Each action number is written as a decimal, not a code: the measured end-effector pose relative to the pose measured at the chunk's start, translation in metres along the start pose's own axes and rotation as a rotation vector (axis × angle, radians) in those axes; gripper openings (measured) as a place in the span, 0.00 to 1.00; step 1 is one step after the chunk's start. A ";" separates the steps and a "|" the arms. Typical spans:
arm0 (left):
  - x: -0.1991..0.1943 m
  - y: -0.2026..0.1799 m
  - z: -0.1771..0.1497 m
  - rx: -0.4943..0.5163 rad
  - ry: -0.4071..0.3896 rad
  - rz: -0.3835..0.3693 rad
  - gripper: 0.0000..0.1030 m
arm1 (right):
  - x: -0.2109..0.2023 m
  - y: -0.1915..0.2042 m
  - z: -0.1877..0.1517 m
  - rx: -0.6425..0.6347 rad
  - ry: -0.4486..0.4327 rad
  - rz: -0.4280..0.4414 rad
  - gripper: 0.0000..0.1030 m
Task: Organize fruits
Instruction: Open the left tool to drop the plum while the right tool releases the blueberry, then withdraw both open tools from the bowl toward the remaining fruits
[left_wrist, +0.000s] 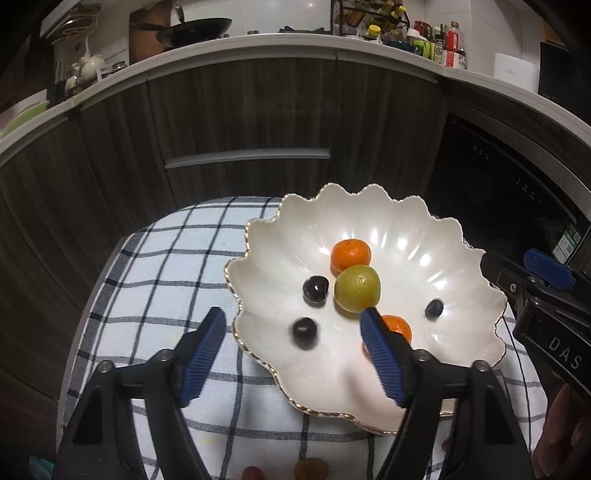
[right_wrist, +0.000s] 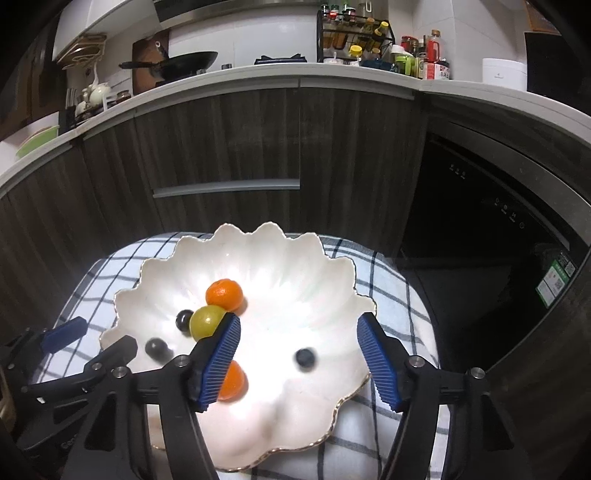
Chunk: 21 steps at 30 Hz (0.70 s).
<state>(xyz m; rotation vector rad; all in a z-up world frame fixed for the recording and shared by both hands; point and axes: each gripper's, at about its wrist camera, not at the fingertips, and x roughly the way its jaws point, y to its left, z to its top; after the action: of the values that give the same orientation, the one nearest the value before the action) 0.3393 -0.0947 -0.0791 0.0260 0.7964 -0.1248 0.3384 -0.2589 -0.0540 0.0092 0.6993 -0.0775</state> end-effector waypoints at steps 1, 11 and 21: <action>-0.002 0.000 0.000 -0.003 -0.003 0.000 0.78 | -0.001 0.000 0.000 0.001 0.000 -0.001 0.65; -0.026 0.004 0.001 0.013 -0.031 0.013 0.81 | -0.022 -0.001 0.002 0.018 -0.023 -0.011 0.65; -0.057 0.006 -0.006 0.006 -0.063 0.010 0.84 | -0.051 -0.001 -0.004 0.026 -0.040 0.001 0.65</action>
<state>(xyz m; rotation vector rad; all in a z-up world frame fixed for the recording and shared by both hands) 0.2969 -0.0823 -0.0428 0.0309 0.7330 -0.1182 0.2965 -0.2563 -0.0244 0.0326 0.6584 -0.0860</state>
